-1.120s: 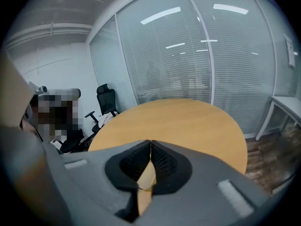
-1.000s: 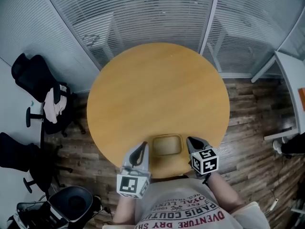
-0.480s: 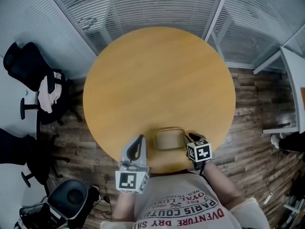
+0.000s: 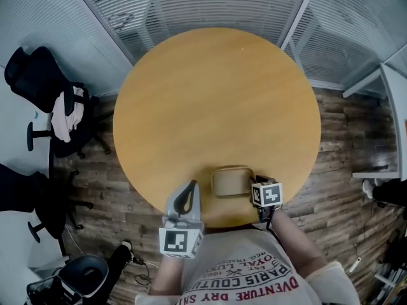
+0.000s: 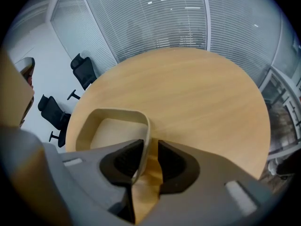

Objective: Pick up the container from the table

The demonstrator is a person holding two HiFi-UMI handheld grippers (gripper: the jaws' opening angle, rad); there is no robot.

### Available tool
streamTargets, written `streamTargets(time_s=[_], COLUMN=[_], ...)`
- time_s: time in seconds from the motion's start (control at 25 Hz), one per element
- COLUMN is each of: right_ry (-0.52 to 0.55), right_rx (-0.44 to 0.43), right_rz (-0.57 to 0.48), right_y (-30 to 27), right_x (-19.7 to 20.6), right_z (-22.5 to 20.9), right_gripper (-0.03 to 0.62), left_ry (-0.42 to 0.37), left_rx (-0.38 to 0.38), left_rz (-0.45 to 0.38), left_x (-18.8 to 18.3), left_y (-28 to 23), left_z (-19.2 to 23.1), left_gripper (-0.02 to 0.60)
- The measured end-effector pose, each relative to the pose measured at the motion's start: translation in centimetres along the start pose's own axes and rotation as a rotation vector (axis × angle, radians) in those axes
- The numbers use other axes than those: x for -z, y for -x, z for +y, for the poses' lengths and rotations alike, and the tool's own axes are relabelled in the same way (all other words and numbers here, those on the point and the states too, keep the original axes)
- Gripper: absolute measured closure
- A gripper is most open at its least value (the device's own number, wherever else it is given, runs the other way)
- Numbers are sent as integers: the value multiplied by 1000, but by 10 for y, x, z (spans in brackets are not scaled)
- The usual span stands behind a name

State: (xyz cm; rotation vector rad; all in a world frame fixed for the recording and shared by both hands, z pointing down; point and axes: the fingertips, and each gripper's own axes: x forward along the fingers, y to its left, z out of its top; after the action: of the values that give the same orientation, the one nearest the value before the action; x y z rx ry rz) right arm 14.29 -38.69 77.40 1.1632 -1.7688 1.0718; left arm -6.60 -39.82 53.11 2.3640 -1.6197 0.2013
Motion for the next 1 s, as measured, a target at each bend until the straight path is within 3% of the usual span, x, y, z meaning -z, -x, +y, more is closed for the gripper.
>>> streamTargets(time_s=[0.4,0.72,1.0], right_ry=[-19,-7,71], right_rx=[14,-4,-20], right_rz=[-27,-79,-250], right_y=[1,13,65], right_x=[-3,-21,-65], right_z=[0,18,30], right_gripper=[577,588,588], left_ry=[-5,14,5], left_rx=[-29,-39,-49], left_rz=[11,26,-9], left_x=[3,7,-10], left_y=[4,8,14], left_z=[7,22,15], left_gripper=[574,574,574])
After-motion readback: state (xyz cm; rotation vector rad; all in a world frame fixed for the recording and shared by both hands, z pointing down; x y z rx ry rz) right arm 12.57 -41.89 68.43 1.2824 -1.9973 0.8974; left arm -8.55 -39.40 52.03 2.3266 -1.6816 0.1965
